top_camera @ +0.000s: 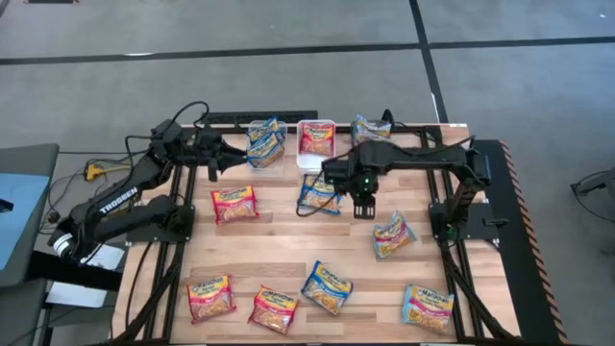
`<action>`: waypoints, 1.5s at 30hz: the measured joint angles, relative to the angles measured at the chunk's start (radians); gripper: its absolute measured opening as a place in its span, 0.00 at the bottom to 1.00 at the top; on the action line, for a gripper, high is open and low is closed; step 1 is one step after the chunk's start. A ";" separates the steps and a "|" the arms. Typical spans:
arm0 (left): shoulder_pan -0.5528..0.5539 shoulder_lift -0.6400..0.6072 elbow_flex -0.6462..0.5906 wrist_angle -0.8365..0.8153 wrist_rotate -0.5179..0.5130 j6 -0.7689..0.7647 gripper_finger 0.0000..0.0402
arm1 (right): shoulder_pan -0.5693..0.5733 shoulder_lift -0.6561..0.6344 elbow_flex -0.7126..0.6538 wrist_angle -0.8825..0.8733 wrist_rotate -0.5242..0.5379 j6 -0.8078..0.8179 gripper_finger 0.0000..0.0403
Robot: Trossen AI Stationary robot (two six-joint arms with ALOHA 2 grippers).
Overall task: Sort Maruchan noodles
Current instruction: Put the red noodle pack into the white bin
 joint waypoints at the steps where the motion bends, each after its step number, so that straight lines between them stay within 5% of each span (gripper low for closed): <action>1: 0.000 0.000 0.000 -0.005 0.001 -0.008 0.46 | 0.004 0.000 -0.020 -0.001 0.000 0.010 0.49; 7: 0.000 0.000 0.000 -0.029 -0.005 0.003 0.46 | 0.040 0.000 -0.121 -0.017 0.001 0.107 0.49; 12: 0.000 0.000 0.000 -0.042 -0.108 -0.076 0.46 | 0.079 -0.041 -0.206 0.009 0.001 0.149 0.49; 26: 0.000 0.001 0.063 -0.100 -0.159 -0.085 0.46 | 0.107 -0.422 -0.455 0.211 0.004 0.356 0.49; 31: 0.000 0.010 0.211 -0.344 -0.187 0.063 0.46 | 0.107 -0.515 -0.487 0.261 0.004 0.382 0.49; 39: 0.000 0.058 0.468 -0.861 -0.401 0.367 0.46 | 0.106 -0.535 -0.489 0.268 0.004 0.384 0.49; 45: 0.000 0.072 0.535 -1.075 -0.427 0.482 0.46 | 0.106 -0.506 -0.488 0.251 0.004 0.382 0.49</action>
